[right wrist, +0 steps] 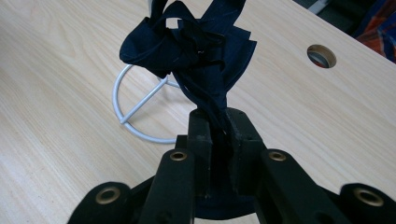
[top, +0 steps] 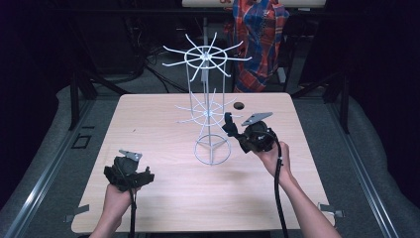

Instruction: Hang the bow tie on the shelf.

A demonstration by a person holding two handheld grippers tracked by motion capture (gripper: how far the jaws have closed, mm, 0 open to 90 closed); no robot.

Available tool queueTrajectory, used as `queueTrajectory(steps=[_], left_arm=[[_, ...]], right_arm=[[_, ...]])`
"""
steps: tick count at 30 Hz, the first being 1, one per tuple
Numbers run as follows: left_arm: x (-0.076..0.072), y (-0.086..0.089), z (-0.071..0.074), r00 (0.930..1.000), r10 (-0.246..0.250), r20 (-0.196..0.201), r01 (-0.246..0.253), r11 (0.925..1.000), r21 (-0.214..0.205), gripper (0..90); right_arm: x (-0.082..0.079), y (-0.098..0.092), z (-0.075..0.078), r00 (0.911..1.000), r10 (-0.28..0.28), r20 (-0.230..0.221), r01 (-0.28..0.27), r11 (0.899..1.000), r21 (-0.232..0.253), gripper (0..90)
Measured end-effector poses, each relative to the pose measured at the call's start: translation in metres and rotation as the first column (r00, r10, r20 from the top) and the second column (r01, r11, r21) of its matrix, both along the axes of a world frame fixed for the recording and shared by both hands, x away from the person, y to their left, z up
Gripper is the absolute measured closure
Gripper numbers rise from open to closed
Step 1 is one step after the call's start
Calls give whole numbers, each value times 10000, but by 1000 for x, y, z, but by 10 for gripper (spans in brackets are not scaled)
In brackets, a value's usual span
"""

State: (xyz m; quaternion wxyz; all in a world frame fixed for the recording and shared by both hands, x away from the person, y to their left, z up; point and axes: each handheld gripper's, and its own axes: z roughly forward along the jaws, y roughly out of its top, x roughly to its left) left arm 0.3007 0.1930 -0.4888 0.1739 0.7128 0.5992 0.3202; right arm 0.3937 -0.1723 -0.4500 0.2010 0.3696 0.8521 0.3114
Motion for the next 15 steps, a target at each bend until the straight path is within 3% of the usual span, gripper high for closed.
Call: queueTrajectory(steps=[15], left_arm=[[0, 0, 0, 10000, -40, -6, 40, 10000, 10, 158]], right_arm=[[3, 5, -6, 9998, 17, -190, -18, 10000, -50, 803]])
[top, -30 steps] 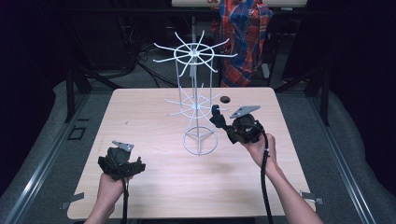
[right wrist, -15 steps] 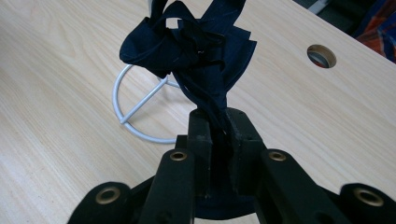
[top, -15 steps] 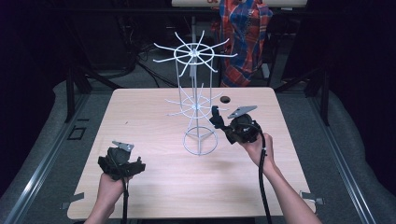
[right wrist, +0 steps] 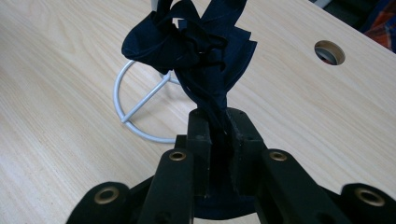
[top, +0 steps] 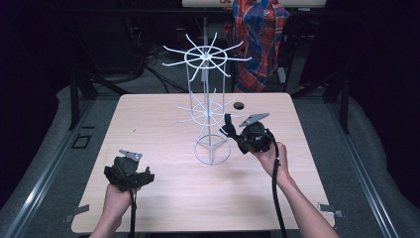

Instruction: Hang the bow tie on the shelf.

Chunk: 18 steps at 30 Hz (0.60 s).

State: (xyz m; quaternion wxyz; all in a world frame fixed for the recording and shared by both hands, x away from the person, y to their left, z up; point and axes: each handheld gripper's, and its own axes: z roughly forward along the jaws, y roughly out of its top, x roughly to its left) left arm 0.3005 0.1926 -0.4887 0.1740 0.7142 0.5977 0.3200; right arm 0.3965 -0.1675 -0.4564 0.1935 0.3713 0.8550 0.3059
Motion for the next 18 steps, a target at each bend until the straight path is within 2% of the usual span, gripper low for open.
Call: queueTrajectory(steps=[18], left_arm=[[0, 0, 0, 10000, -24, -25, 24, 10000, -12, 157]], right_arm=[[2, 6, -10, 9998, 133, -131, -136, 9996, -235, 769]])
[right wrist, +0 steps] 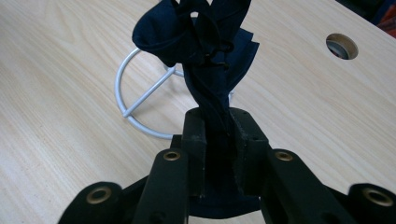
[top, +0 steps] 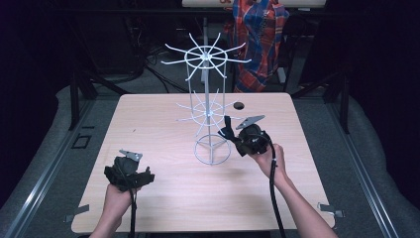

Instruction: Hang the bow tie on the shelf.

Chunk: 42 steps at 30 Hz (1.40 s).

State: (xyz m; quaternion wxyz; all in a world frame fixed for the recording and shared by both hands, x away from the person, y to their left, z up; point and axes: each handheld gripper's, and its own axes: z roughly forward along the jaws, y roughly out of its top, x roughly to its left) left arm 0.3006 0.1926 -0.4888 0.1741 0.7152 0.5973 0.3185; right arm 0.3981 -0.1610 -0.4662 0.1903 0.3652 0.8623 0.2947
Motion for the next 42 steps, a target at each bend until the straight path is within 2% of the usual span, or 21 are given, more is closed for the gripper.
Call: queueTrajectory(steps=[7, 21, 30, 38, 42], left_arm=[[0, 0, 0, 10000, 4, 6, -4, 10000, -4, 158], [0, 0, 0, 10000, -1, 9, 1, 10000, -24, 158], [-1, 0, 1, 10000, -2, 15, 2, 10000, -66, 158], [-1, 1, 1, 10000, 12, 0, -12, 10000, -59, 157], [-2, 1, 2, 10000, 55, 17, -55, 10000, -45, 158]], right_arm=[[0, 1, -1, 10000, 54, -78, -54, 10000, 17, 750], [1, 1, -3, 9998, 6, -201, -5, 10000, 73, 640], [-1, -1, 0, 9984, 350, -446, -345, 9993, 108, 503], [-4, -6, 6, 9977, 349, -584, -321, 9983, 479, 395], [-9, -13, 16, 9971, 436, -622, -385, 9961, 797, 329]])
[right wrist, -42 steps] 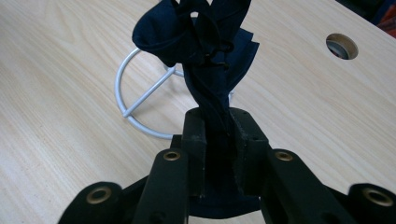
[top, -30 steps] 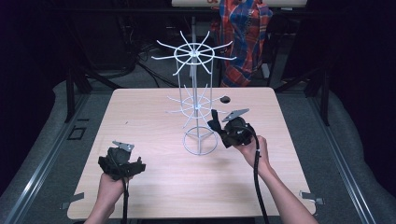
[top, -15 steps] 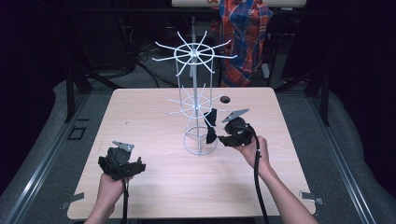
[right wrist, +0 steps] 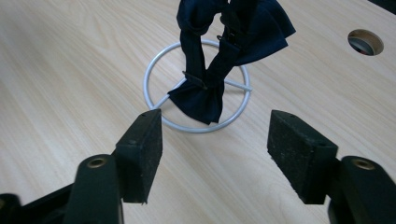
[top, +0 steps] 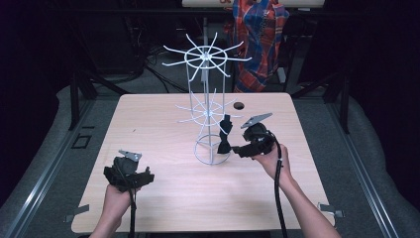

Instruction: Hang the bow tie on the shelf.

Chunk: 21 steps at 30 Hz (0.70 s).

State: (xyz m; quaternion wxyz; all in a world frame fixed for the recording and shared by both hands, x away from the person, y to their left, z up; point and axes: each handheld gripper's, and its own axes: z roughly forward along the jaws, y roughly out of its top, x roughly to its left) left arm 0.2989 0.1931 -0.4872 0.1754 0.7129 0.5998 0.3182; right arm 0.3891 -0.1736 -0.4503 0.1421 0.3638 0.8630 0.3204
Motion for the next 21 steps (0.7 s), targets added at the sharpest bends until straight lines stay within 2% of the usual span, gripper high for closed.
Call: queueTrajectory(steps=[5, 9, 12, 13, 21], left_arm=[[0, 1, 0, 10000, 60, 6, -60, 10000, -17, 158], [0, 1, 0, 10000, 76, -35, -75, 10000, 13, 158], [0, 1, -1, 10000, 87, -8, -87, 10000, 12, 158], [0, 1, -1, 10000, 95, -6, -95, 10000, 12, 158], [0, 1, -1, 9996, 275, 49, -275, 9996, -21, 157]], right_arm=[[-6, -5, 8, 9997, 236, 30, -236, 9995, 191, 305], [-17, -13, 20, 9986, 526, 33, -527, 9985, 150, 238], [-21, -16, 24, 9984, 561, 28, -561, 9984, 41, 203], [-24, -19, 26, 9985, 545, 44, -546, 9985, 57, 164], [-40, -41, 38, 9992, 347, 180, -350, 9992, 196, 115]])
